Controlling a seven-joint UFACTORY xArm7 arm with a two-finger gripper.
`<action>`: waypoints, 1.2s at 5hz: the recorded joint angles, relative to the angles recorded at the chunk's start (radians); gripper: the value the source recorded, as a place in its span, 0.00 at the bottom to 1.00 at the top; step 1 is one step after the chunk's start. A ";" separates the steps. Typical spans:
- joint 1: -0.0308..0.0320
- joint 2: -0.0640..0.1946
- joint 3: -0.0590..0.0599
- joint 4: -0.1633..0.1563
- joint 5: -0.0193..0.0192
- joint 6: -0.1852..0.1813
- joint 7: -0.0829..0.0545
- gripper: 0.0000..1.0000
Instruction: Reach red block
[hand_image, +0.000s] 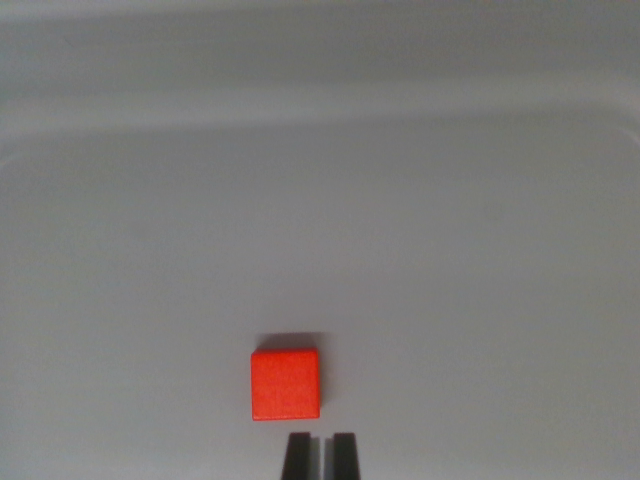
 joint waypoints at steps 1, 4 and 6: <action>0.0000 0.000 0.000 0.000 0.0000 0.000 0.000 0.00; 0.0074 0.032 0.003 -0.063 -0.0075 -0.090 0.016 0.00; 0.0113 0.049 0.004 -0.096 -0.0114 -0.137 0.024 0.00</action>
